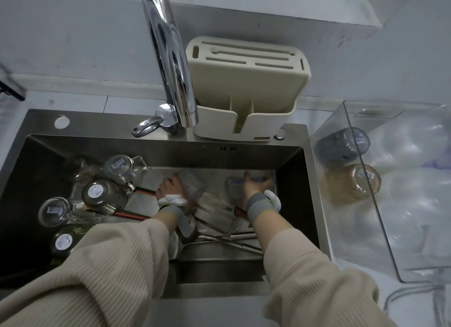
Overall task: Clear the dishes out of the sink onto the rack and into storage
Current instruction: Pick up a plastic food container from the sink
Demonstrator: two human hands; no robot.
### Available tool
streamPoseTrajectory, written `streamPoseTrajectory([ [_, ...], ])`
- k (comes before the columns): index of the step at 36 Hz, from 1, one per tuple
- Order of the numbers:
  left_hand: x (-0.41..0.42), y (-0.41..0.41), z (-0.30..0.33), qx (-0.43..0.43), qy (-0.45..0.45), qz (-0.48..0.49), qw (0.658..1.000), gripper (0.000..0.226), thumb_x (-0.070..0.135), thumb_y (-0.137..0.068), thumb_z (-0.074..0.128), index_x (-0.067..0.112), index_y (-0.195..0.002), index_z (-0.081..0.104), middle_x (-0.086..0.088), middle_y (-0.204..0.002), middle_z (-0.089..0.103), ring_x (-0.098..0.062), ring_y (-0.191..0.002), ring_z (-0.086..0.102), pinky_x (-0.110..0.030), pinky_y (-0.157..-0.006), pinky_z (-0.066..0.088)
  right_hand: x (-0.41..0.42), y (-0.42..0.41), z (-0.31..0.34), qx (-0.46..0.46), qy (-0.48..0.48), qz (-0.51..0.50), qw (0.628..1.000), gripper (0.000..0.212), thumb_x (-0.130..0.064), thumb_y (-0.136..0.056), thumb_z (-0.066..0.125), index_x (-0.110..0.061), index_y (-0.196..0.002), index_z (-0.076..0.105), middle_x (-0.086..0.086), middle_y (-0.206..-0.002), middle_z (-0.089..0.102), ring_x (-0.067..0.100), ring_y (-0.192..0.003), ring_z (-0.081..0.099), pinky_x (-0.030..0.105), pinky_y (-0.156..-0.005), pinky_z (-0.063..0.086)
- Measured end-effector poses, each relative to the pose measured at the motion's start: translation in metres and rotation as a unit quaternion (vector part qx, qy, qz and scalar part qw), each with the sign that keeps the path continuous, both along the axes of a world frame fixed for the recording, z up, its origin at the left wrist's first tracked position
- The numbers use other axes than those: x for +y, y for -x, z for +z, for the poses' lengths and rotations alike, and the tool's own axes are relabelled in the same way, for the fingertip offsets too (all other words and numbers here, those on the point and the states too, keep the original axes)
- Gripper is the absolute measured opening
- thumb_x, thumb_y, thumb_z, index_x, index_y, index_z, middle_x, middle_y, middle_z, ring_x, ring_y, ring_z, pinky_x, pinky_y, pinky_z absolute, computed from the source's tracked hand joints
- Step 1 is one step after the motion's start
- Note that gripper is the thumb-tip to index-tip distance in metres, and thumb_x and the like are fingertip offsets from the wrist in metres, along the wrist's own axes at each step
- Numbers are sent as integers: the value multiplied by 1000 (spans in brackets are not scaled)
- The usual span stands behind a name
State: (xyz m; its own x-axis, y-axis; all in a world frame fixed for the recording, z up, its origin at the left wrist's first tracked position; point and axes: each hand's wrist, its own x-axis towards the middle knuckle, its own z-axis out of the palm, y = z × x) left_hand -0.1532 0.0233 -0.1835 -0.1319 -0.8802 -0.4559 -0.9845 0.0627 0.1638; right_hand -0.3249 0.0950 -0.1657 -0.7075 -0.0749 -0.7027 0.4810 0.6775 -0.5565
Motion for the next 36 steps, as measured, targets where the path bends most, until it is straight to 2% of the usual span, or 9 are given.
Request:
streamPoseTrajectory([
  [3, 0, 2, -3, 4, 21, 8, 1000, 51, 30, -95, 53, 6, -137, 37, -19, -132, 48, -29, -121, 48, -37, -100, 36, 4, 2, 0, 0, -15, 9, 1000, 74, -40, -96, 53, -22, -153, 10, 20, -153, 23, 38, -140, 28, 42, -115, 24],
  [10, 5, -2, -3, 26, 56, -8, 998, 73, 63, -84, 53, 10, -133, 41, -17, -129, 49, -32, -121, 47, -38, -100, 35, -1, -9, 12, 25, -5, 95, 995, 72, -30, -98, 48, -29, -154, 2, 17, -156, 19, 37, -139, 29, 38, -114, 21],
  [15, 0, 2, 17, 58, 82, 24, 995, 55, 52, -93, 46, 9, -127, 48, -19, -125, 53, -33, -118, 48, -40, -98, 32, -7, -22, 21, 0, 43, 115, 992, 81, -23, -95, 50, -25, -153, -7, 22, -140, 46, 41, -123, 49, 37, -104, 35],
  [22, -8, -12, 52, 140, 62, 81, 985, 54, 46, -99, 43, 5, -133, 47, -21, -136, 47, -32, -129, 42, -37, -105, 29, -16, -46, 35, -46, 63, 228, 971, 55, -35, -90, 59, 0, -132, 49, 19, -128, 56, 35, -117, 55, 41, -100, 45],
  [26, -19, -19, 62, 318, -40, 245, 915, 51, 38, -99, 50, -1, -132, 49, -21, -135, 52, -33, -127, 46, -33, -107, 30, -22, -57, 42, -40, 126, 251, 959, 41, -24, -95, 56, 2, -127, 57, 16, -113, 62, 25, -102, 57, 29, -79, 44],
  [28, -27, -31, 62, 379, -85, 283, 877, 54, 38, -97, 53, -2, -132, 46, -20, -133, 55, -31, -124, 50, -28, -99, 33, -27, -65, 47, -43, 149, 249, 956, 36, -22, -96, 56, 3, -122, 60, 20, -115, 64, 28, -104, 60, 30, -83, 45],
  [32, -38, -60, 59, 418, -118, 312, 845, 63, 45, -91, 61, 4, -137, 45, -15, -135, 54, -31, -123, 51, -27, -94, 37, -38, -87, 62, -90, 185, 242, 948, 20, -21, -95, 55, -6, -97, 67, 12, -96, 64, 23, -89, 60, 31, -78, 45],
  [34, -41, -71, 60, 437, -155, 312, 829, 69, 49, -88, 63, 8, -139, 43, -15, -136, 52, -33, -121, 52, -37, -100, 44, -42, -97, 68, -108, 184, 247, 945, 19, -20, -93, 56, -14, -78, 66, 6, -83, 63, 18, -75, 58, 28, -69, 45],
  [36, -44, -73, 59, 463, -205, 317, 801, 71, 52, -84, 66, 6, -134, 47, -17, -131, 55, -33, -112, 58, -43, -89, 54, -43, -97, 67, -125, 181, 246, 944, 20, -19, -91, 57, -17, -74, 64, 5, -77, 62, 16, -69, 57, 27, -65, 45],
])
